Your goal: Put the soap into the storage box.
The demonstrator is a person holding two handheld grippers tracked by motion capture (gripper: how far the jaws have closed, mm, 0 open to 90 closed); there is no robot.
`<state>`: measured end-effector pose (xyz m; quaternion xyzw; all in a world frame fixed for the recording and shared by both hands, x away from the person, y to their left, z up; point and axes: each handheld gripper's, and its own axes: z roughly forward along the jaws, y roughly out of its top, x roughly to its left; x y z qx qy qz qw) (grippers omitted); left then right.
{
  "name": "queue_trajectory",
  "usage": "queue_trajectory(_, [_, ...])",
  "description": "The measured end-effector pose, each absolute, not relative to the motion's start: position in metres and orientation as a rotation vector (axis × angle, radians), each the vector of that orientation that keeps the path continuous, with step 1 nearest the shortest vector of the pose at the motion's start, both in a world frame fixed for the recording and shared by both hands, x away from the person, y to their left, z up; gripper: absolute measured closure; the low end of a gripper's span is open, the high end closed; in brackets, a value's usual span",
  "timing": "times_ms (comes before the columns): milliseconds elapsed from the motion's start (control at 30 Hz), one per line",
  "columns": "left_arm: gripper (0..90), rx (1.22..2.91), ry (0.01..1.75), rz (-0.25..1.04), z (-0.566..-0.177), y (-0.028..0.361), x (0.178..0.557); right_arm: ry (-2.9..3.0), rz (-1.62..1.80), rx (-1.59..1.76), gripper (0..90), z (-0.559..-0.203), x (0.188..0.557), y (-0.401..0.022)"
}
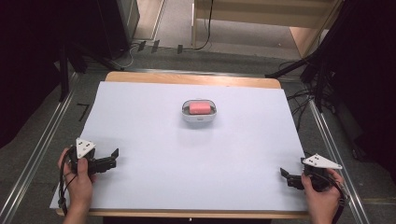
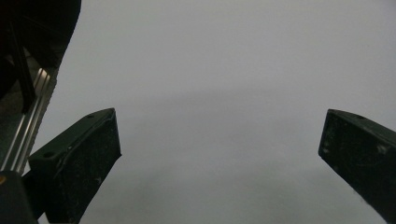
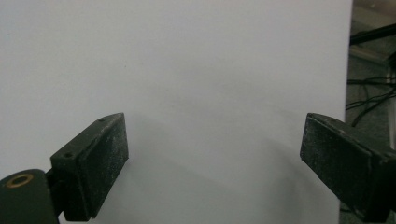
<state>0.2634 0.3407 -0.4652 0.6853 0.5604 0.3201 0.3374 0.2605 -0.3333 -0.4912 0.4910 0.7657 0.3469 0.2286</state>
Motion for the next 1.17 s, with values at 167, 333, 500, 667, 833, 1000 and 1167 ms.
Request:
queue_trajectory(167, [0.0, 1.785, 1.460, 0.834, -0.4653, 0.3407, 0.2636, 2.111, 0.943, 1.333, 8.0, -0.4925, 0.2586, -0.3311])
queue_trajectory(333, [0.0, 1.784, 1.461, 0.831, -0.4653, 0.3410, 0.2637, 2.120, 0.979, 1.367, 9.4, -0.4930, 0.2607, -0.3342])
queue_trajectory(500, [0.0, 1.783, 1.462, 0.832, -0.4653, 0.3410, 0.2636, 2.107, 1.010, 1.380, 12.5, -0.4927, 0.2602, -0.3369])
queue_trajectory(667, [0.0, 1.782, 1.463, 0.833, -0.4652, 0.3411, 0.2636, 2.100, 1.021, 1.389, 11.5, -0.4928, 0.2605, -0.3381])
queue_trajectory(833, [0.0, 1.780, 1.462, 0.834, -0.4651, 0.3413, 0.2634, 2.094, 1.015, 1.404, 11.5, -0.4929, 0.2606, -0.3382])
queue_trajectory(1000, [0.0, 1.777, 1.465, 0.836, -0.4650, 0.3411, 0.2630, 2.089, 1.016, 1.398, 11.5, -0.4928, 0.2600, -0.3387])
queue_trajectory(1167, [0.0, 1.777, 1.466, 0.837, -0.4651, 0.3412, 0.2633, 2.093, 1.016, 1.377, 11.7, -0.4926, 0.2592, -0.3372])
